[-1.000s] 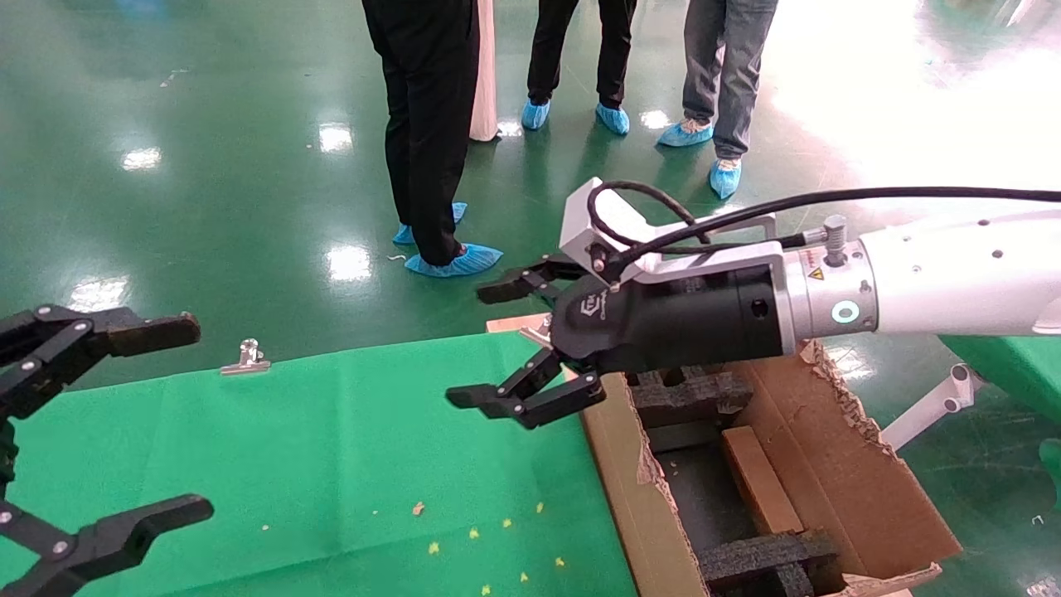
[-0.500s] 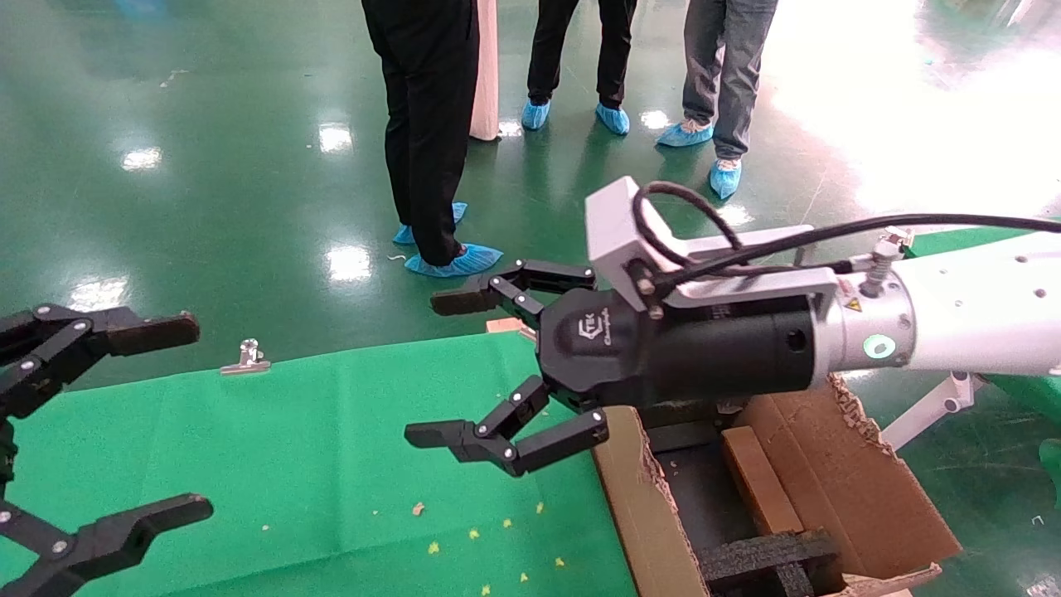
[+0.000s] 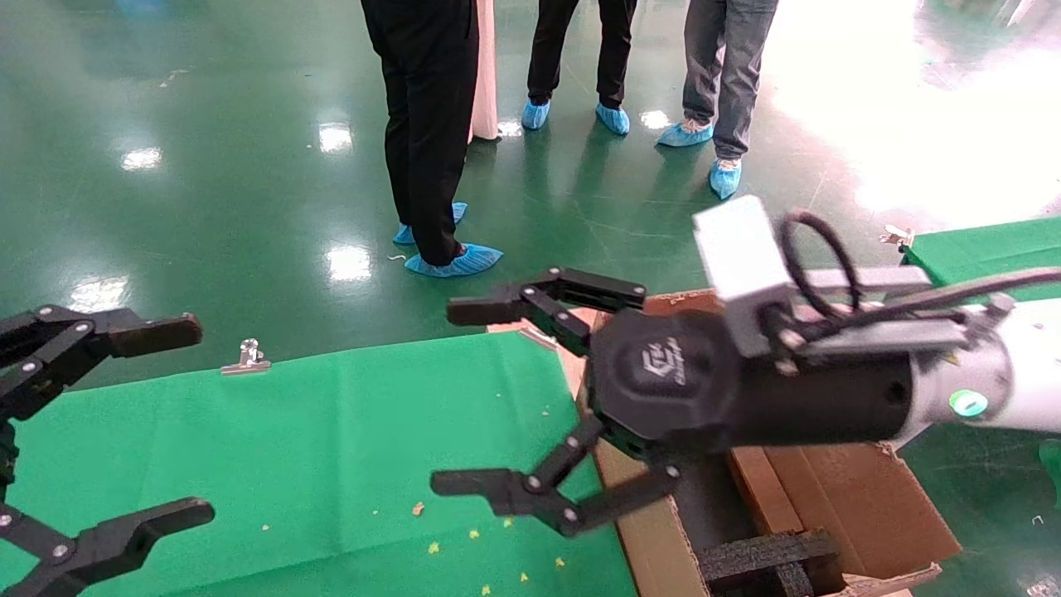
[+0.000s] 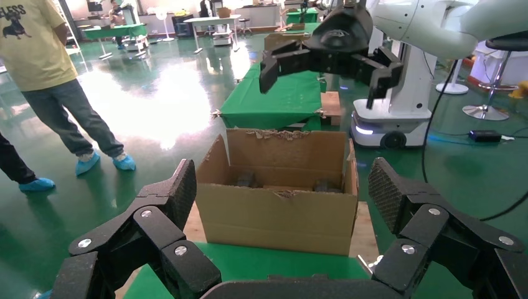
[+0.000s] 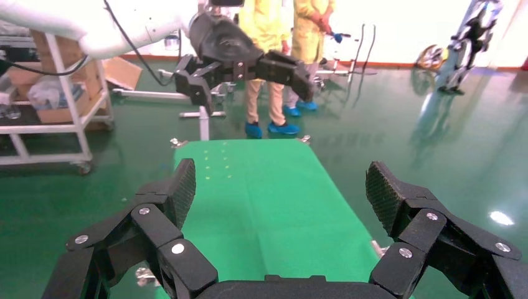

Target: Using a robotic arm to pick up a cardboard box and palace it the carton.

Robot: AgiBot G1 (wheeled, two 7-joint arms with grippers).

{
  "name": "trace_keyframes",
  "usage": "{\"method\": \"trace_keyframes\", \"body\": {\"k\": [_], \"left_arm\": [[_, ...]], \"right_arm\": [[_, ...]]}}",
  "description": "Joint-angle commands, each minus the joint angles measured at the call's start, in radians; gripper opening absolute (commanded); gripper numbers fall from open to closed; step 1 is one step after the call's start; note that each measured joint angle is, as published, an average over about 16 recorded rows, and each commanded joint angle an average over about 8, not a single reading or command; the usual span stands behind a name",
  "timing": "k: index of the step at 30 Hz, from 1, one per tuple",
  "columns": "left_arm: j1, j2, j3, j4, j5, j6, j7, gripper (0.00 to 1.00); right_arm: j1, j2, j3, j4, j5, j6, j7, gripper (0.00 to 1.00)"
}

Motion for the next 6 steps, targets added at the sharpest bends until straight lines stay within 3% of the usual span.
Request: {"method": "trace_keyframes", "body": {"k": [1,6], "left_arm": [[0.0,0.001,-0.002,-0.001,0.002,0.001,-0.001,1.0],[0.001,0.002,-0.005,-0.002,0.004,0.003,-0.003,1.0]], "right_arm": [[-0.034,-0.003,0.052,0.004,-0.001,-0.021,-0.003,1.0],[-0.039,-0.003,0.059,0.004,-0.001,-0.024,-0.003,1.0]]}}
